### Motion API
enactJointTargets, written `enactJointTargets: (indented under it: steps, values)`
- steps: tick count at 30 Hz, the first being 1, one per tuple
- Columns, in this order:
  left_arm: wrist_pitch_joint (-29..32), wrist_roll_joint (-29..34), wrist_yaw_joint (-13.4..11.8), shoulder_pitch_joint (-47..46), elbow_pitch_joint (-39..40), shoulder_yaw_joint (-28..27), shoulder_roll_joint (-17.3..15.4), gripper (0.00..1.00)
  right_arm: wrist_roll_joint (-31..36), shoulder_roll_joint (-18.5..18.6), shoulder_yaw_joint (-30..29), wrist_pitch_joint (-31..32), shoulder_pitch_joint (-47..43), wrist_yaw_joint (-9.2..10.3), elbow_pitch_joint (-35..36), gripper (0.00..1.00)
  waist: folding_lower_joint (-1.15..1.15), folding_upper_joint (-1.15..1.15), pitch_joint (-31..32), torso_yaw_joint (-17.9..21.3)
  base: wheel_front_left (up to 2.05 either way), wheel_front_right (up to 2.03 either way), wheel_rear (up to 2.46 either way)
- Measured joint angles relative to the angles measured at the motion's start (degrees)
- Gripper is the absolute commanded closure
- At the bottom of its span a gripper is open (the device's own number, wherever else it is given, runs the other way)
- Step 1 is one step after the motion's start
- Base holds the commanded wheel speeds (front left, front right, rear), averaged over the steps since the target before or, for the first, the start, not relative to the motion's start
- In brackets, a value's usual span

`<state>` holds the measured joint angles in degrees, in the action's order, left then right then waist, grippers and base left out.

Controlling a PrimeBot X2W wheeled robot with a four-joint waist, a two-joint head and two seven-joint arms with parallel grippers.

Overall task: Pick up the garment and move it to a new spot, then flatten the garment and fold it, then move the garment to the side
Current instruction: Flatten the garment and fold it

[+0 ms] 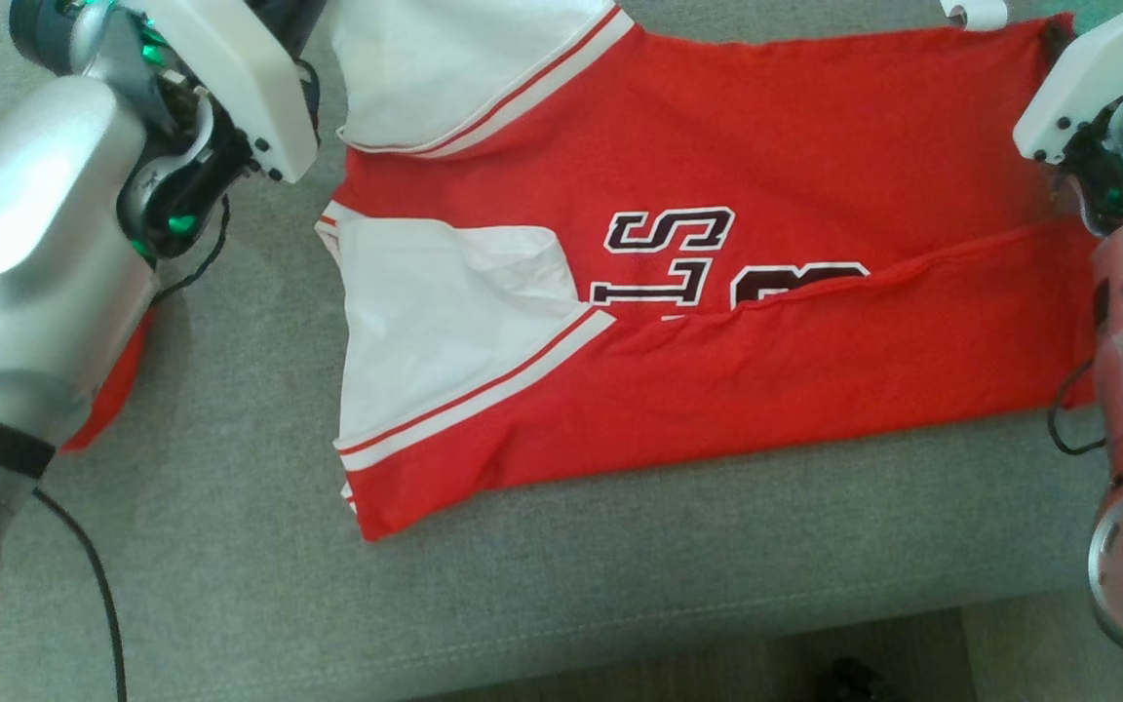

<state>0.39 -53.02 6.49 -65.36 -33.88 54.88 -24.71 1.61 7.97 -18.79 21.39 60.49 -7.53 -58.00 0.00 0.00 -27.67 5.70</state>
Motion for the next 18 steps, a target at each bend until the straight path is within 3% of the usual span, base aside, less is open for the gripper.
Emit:
enactJointTargets:
  steps: [18]
  values:
    - [-6.6,0.4,-1.5,-4.9,-4.6,-2.7,1.2,1.00,-5.9,1.4,5.0,-17.6,5.5,0.00,-0.5,1.00,0.00,0.00,-0.8,-0.2,0.00,0.00,0.00]
